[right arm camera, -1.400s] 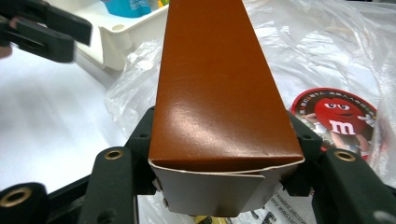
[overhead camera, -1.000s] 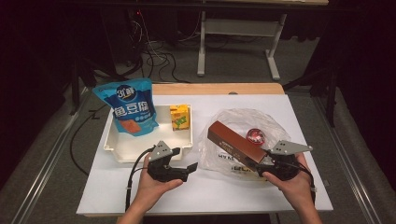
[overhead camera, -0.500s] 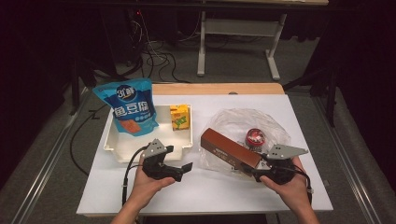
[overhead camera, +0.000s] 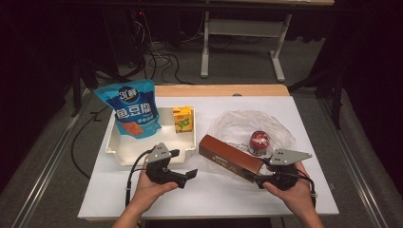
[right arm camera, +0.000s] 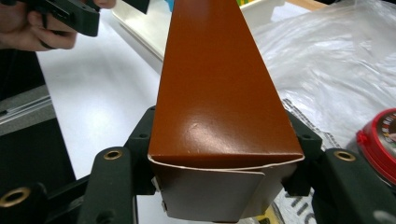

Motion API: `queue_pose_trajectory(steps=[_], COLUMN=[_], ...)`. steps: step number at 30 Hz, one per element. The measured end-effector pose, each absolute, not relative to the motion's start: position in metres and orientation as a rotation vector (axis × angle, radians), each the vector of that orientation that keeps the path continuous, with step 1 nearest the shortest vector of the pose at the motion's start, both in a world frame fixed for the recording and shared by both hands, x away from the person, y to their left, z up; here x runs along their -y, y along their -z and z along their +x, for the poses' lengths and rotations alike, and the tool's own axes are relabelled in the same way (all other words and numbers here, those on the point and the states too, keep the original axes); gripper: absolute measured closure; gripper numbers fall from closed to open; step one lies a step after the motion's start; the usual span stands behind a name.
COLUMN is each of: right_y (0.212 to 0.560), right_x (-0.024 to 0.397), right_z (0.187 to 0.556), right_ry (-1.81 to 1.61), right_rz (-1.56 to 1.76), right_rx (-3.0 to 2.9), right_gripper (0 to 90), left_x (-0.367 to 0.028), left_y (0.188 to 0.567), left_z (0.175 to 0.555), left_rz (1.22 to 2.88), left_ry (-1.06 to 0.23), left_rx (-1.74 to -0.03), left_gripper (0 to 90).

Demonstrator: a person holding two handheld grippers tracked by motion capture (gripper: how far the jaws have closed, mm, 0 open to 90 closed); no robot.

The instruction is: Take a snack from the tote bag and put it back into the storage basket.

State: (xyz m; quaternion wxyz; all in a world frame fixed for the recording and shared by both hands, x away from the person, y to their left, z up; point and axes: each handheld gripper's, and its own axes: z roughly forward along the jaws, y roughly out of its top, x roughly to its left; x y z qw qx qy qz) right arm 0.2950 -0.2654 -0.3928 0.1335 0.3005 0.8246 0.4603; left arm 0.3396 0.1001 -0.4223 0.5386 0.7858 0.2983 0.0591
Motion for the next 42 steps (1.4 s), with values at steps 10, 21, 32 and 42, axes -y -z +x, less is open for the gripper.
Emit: queue_pose_trajectory(steps=[10,21,32,42], right_y=[0.392,0.392,0.395,0.398], right_x=[0.262,0.254,0.252,0.245], right_z=[0.292,0.289,0.29,0.289], right_ry=[-1.365,-1.399,-1.437,-1.432], right_rz=[0.79,0.708,0.667,0.616], right_rx=[-2.425,-2.464,-2.495,-2.538], right_gripper=[44.9,44.9,44.9,45.0], left_x=[-0.099,-0.101,-0.1,-0.097], left_y=[0.425,0.427,0.431,0.434], left_z=[0.34,0.341,0.344,0.343], left_rz=[1.884,1.886,1.885,1.907], left_ry=[-0.109,-0.081,-0.037,-0.031], left_rx=[-0.66,-0.605,-0.57,-0.521], left_gripper=[0.2,0.2,0.2,0.4])
